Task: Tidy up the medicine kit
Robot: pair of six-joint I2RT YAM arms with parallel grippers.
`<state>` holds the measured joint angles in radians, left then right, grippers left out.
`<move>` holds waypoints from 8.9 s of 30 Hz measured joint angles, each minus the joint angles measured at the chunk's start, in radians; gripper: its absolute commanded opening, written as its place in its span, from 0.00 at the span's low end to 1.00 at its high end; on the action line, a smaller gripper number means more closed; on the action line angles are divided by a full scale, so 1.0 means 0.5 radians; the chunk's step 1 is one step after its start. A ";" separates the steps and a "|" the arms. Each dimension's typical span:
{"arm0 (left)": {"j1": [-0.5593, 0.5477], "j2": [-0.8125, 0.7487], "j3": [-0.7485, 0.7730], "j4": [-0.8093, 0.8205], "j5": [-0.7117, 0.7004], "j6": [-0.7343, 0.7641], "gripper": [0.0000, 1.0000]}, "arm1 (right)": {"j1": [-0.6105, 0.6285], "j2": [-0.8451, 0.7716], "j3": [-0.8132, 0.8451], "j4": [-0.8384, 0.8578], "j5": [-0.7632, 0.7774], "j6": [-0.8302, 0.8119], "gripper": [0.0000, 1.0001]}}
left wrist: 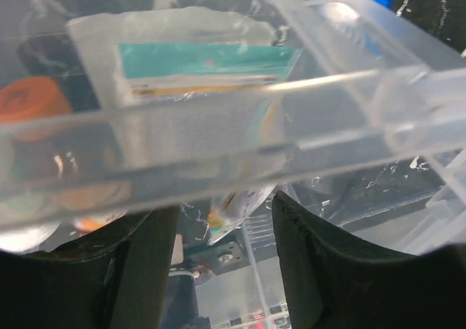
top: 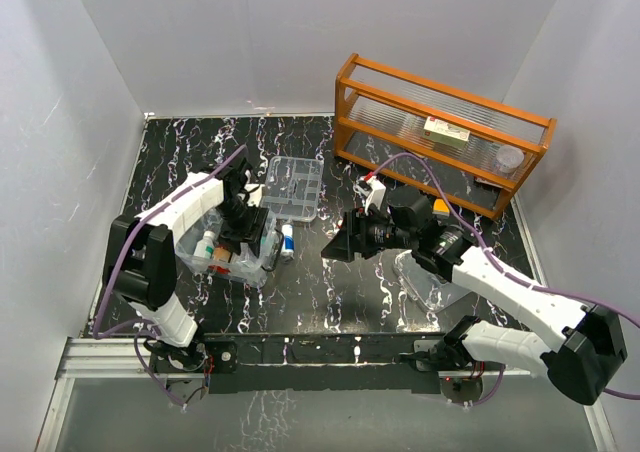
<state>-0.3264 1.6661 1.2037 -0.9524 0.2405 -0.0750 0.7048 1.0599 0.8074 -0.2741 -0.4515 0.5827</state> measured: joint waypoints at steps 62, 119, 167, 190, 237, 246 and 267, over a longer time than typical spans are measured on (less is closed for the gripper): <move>0.000 -2.251 -0.535 0.794 -0.002 -0.766 0.61 | 0.085 0.771 -0.056 0.263 0.687 0.550 0.58; 0.000 -1.631 -0.690 1.235 0.893 -1.308 0.76 | 0.290 0.240 -0.164 0.646 0.204 -0.054 0.00; 0.000 -1.739 -1.032 1.419 0.794 -1.704 0.17 | 0.291 0.459 0.185 0.488 -0.426 -0.345 0.57; 0.000 -2.007 -0.677 0.803 -1.176 -1.822 0.17 | 0.291 -0.108 -0.013 0.341 0.493 -0.001 0.58; 0.000 -1.132 -0.996 1.422 -1.447 -1.665 0.30 | 0.291 -0.298 -0.338 0.410 0.591 0.314 0.59; 0.000 -1.134 -0.996 1.456 -1.397 -1.399 0.19 | 0.291 -0.251 -0.340 0.445 0.591 0.324 0.59; 0.000 -0.938 -1.037 1.628 -1.334 -1.209 0.20 | 0.247 -0.306 -0.327 -0.256 1.749 0.315 0.63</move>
<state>-0.3264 1.1969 0.6853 -0.1383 -0.4263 -0.6796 0.8284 0.9070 0.6437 -0.4023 0.4229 0.7403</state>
